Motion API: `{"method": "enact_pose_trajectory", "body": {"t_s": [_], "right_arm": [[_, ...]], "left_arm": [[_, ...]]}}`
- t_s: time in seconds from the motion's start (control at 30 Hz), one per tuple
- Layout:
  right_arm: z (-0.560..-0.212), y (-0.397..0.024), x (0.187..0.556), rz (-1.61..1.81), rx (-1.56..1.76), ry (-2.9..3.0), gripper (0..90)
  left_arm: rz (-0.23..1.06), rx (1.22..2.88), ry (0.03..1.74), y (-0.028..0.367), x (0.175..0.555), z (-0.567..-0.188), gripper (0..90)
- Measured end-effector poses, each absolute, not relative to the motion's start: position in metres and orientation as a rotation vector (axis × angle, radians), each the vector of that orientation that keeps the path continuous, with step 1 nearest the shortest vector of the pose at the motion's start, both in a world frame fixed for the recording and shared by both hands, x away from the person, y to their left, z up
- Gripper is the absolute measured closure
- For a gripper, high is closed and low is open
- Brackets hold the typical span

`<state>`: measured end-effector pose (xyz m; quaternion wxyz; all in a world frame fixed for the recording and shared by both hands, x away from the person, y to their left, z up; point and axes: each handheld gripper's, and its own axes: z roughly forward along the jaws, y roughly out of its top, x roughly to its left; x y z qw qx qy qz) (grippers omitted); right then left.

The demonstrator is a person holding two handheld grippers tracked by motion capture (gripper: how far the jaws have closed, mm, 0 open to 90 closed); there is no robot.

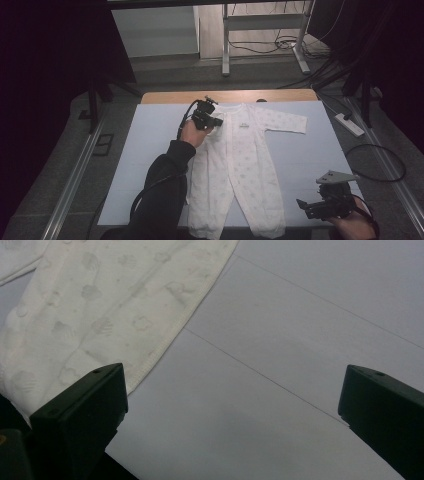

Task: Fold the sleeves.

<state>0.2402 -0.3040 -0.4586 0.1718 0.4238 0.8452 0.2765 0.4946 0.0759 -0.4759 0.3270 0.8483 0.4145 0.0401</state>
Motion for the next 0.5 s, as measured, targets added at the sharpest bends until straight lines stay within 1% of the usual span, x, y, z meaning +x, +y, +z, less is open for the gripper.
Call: {"method": "enact_pose_trajectory", "body": {"t_s": [0.5], "right_arm": [[-0.459, -0.304, 0.240, 0.786, 1.197, 2.400, 0.0]], "left_arm": [[0.098, 2.240, 1.106, 0.061, 0.500, -0.497, 85.8]]}}
